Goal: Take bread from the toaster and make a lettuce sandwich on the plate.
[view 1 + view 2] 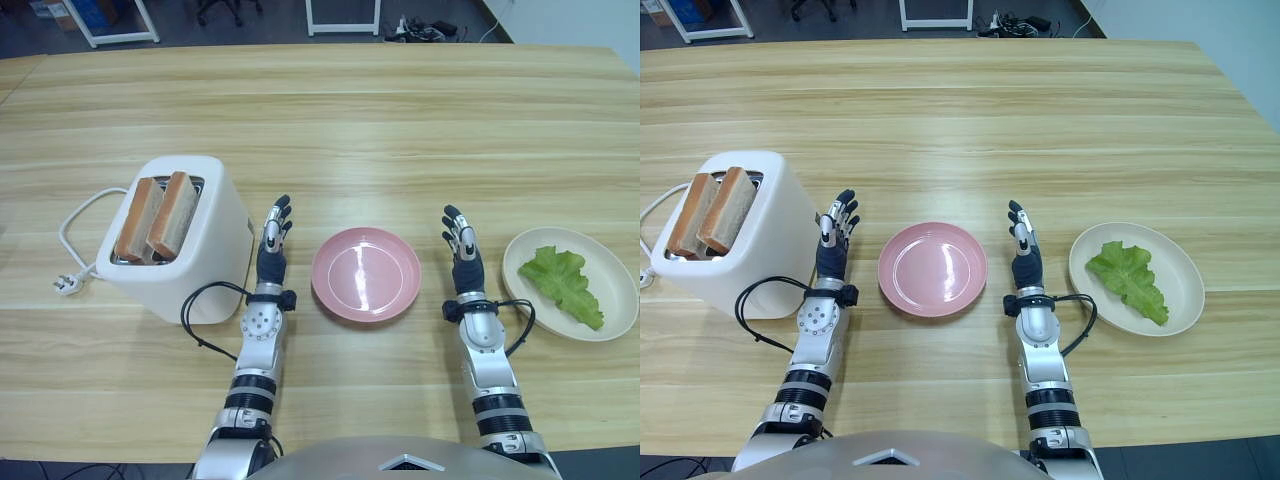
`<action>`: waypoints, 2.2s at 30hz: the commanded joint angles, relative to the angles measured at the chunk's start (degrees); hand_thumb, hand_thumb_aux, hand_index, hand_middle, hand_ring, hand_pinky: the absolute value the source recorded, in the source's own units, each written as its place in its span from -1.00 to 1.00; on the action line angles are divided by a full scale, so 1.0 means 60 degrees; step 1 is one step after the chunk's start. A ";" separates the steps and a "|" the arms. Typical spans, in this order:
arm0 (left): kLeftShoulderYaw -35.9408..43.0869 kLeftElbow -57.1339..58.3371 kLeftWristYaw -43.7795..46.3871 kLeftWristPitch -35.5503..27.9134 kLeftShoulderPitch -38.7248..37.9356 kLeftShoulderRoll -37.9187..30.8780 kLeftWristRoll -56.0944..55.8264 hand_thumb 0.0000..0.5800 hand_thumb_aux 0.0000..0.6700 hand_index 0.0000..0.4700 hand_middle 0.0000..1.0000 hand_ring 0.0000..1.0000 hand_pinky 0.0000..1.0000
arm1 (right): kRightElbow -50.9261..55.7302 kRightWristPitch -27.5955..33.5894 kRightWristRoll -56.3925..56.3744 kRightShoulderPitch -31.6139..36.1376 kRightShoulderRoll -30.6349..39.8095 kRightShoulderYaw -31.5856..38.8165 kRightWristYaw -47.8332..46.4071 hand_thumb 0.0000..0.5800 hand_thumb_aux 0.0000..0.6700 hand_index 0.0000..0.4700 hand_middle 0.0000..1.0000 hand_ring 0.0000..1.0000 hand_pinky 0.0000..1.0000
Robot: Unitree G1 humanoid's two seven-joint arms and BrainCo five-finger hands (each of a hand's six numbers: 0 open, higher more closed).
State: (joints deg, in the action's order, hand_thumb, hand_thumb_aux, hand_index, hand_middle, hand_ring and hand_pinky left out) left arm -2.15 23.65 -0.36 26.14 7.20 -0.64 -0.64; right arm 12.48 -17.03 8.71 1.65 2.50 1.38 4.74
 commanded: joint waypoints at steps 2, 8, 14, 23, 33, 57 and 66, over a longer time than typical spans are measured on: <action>-0.0049 0.0111 -0.0278 -0.0058 0.0061 0.0037 0.0188 -1.00 -1.00 -1.00 -1.00 -1.00 -1.00 | 0.0092 0.0055 0.0009 0.0046 0.0002 0.0073 -0.0046 -1.00 -1.00 -1.00 -1.00 -1.00 -1.00; 0.0108 -0.0187 -0.0396 -0.0110 -0.0015 0.0127 0.0303 -1.00 -1.00 -1.00 -1.00 -1.00 -1.00 | 0.0130 -0.0050 -0.0158 0.0029 -0.0052 0.0046 -0.0134 -1.00 -1.00 -1.00 -1.00 -1.00 -1.00; 0.1396 -1.0477 0.0881 -0.2728 -0.1988 -0.1257 -0.5305 -1.00 -1.00 -1.00 -1.00 -1.00 -1.00 | 0.0332 -0.0053 -0.0240 0.0084 -0.0170 0.0004 -0.0057 -1.00 -1.00 -1.00 -1.00 -1.00 -1.00; -0.5037 -1.2524 0.2044 -0.2275 -0.3675 -0.5129 -1.0375 -1.00 -1.00 -1.00 -1.00 -1.00 -1.00 | 0.0876 -0.0203 -0.0205 0.0260 -0.0416 0.0213 -0.0054 -1.00 -1.00 -1.00 -1.00 -1.00 -1.00; -0.6255 -0.9609 0.1384 -0.3163 -0.4799 -0.5810 -0.1003 -1.00 -1.00 -1.00 -1.00 -1.00 -1.00 | 0.1125 -0.0269 -0.0180 0.0381 -0.0426 0.0253 -0.0147 -1.00 -1.00 -1.00 -1.00 -1.00 -1.00; -0.4133 -0.6632 -0.0128 -0.3775 -0.4520 -0.5633 0.5693 -1.00 -1.00 -1.00 -1.00 -1.00 -1.00 | 0.0925 -0.0134 -0.0247 0.0225 -0.0257 0.0187 -0.0319 -1.00 -1.00 -1.00 -1.00 -1.00 -1.00; -0.3953 -0.6353 -0.0088 -0.3919 -0.4427 -0.5650 0.5786 0.62 0.13 0.13 -1.00 -1.00 -1.00 | 0.0871 -0.0131 -0.0251 0.0156 -0.0278 0.0182 -0.0290 -1.00 -1.00 -1.00 -1.00 -1.00 -1.00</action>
State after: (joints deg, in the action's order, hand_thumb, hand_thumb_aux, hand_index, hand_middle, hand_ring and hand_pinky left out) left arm -26.88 -15.07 -1.37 3.15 -19.38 -34.46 33.58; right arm 18.03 -18.52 7.86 3.05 0.97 2.71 2.95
